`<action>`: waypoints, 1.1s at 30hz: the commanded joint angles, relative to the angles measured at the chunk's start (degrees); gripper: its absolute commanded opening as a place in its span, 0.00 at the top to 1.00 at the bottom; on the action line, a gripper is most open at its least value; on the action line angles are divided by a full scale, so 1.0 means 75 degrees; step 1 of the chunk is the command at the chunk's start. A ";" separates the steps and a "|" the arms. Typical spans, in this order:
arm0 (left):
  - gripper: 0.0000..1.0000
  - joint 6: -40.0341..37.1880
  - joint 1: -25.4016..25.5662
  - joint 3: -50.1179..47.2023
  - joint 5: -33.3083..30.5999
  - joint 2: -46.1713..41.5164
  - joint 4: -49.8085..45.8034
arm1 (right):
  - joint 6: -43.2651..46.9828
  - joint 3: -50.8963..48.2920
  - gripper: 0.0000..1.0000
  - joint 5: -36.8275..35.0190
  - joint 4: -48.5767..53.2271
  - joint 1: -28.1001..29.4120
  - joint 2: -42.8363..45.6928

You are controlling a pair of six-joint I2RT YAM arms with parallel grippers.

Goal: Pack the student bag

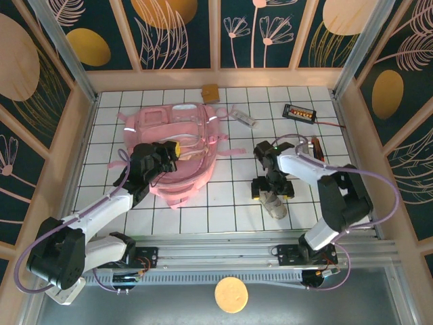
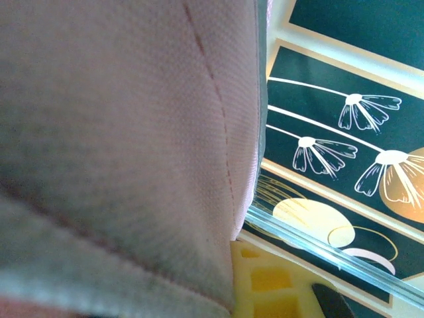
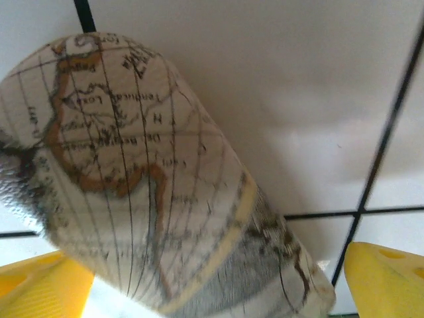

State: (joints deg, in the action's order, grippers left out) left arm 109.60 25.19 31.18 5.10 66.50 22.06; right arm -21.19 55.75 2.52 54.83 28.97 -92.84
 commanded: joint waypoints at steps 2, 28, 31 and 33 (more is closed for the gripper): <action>1.00 -0.0035 0.0063 -0.0090 0.0480 -0.0304 0.0683 | 0.0305 0.0056 0.03 0.0153 -0.0588 -0.0112 -0.0421; 1.00 -0.0421 0.0057 0.0718 0.0722 -0.0137 0.0220 | -0.2232 0.0921 0.49 0.3229 -0.2830 -0.0372 0.0421; 1.00 -0.0447 0.0063 0.0900 0.0773 -0.0068 0.0210 | -0.3829 0.1176 0.49 0.4176 -0.4358 -0.0357 0.0336; 1.00 -0.0429 0.0063 0.0976 0.0784 -0.0043 0.0214 | -0.4937 0.1307 0.49 0.4577 -0.5523 -0.0235 0.0087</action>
State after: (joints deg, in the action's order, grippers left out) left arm 108.25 25.19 34.83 6.85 66.63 18.35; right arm -43.40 63.35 27.59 28.01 26.41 -91.68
